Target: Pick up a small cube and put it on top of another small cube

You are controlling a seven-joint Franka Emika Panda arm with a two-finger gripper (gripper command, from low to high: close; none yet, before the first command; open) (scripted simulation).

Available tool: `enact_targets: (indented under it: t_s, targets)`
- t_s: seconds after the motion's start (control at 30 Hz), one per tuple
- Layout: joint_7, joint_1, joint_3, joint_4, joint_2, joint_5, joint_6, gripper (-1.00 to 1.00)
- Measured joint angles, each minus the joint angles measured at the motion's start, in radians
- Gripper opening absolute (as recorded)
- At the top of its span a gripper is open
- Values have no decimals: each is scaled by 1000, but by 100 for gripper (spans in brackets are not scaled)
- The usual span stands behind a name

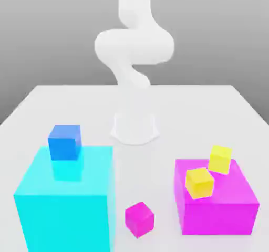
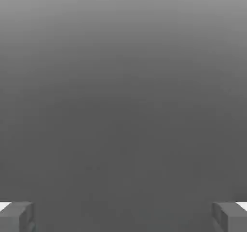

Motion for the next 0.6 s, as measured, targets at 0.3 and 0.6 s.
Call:
enact_targets:
  t_s: [0.3, 0.6]
  targets:
    - [-395, 205, -179, -38, 185, 132, 34, 0]
    - [-796, 378, -331, -75, 370, 280, 65, 0]
